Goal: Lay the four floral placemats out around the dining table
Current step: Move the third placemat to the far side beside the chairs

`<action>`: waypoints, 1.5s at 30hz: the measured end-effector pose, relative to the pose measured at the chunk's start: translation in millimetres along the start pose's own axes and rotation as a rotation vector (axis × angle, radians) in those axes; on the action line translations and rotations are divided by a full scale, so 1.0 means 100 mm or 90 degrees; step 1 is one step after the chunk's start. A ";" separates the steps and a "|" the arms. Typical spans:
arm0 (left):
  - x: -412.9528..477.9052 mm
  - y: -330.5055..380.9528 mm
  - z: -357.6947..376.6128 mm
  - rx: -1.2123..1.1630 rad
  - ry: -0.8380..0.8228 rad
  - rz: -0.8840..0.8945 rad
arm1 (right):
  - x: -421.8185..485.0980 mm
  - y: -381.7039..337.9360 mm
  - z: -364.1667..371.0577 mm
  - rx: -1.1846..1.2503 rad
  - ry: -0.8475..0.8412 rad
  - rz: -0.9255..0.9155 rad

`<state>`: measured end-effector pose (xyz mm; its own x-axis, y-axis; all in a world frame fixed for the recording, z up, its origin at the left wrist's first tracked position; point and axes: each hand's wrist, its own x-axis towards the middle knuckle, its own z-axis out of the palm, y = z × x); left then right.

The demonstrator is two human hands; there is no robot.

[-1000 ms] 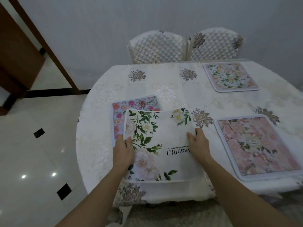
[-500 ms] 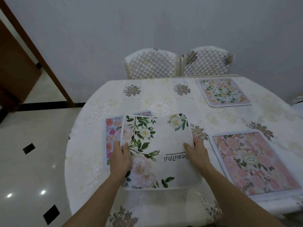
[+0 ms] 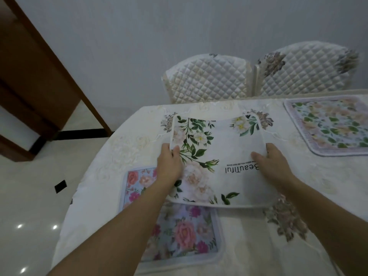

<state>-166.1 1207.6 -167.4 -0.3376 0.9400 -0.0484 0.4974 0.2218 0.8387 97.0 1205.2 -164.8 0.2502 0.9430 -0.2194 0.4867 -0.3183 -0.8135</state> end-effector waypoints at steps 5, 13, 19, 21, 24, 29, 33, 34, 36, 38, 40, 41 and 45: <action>0.84 0.11 0.29 0.013 -0.012 0.041 | 0.86 -0.13 0.14 -0.011 0.032 -0.046; 1.75 0.02 0.72 0.088 0.000 0.040 | 1.83 -0.21 0.41 -0.119 0.062 -0.086; 1.96 -0.25 0.88 0.244 0.063 0.094 | 2.14 -0.06 0.56 -0.246 0.071 -0.096; 1.93 -0.32 0.88 0.373 0.093 0.121 | 2.16 0.00 0.59 -0.318 0.077 -0.107; 1.89 -0.43 0.88 0.484 0.119 0.176 | 2.11 0.05 0.63 -0.407 0.073 -0.112; 1.88 -0.45 0.86 0.549 0.105 0.197 | 1.98 0.05 0.64 -0.503 0.071 -0.120; 1.84 -0.46 0.85 0.570 0.083 0.198 | 1.94 0.04 0.63 -0.528 0.081 -0.115; 1.83 -0.48 0.85 0.580 0.086 0.208 | 1.93 0.04 0.62 -0.534 0.079 -0.114; 1.82 -0.52 0.84 0.621 0.095 0.242 | 1.93 0.06 0.60 -0.536 0.065 -0.106; 1.78 -0.56 0.84 0.694 0.089 0.294 | 1.91 0.08 0.59 -0.543 0.064 -0.089; 1.75 -0.56 0.82 0.727 0.099 0.296 | 1.87 0.09 0.60 -0.619 0.100 -0.091; 1.75 -0.53 0.81 0.721 0.115 0.279 | 1.86 0.09 0.60 -0.666 0.137 -0.114; 1.75 -0.27 0.93 0.601 0.096 0.326 | 1.85 -0.04 0.76 -0.668 0.171 -0.326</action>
<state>-164.8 1390.4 -248.9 0.0220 0.9506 0.3097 0.9997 -0.0168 -0.0193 77.6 1387.8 -243.4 -0.0663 0.9724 0.2235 0.9948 0.0471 0.0904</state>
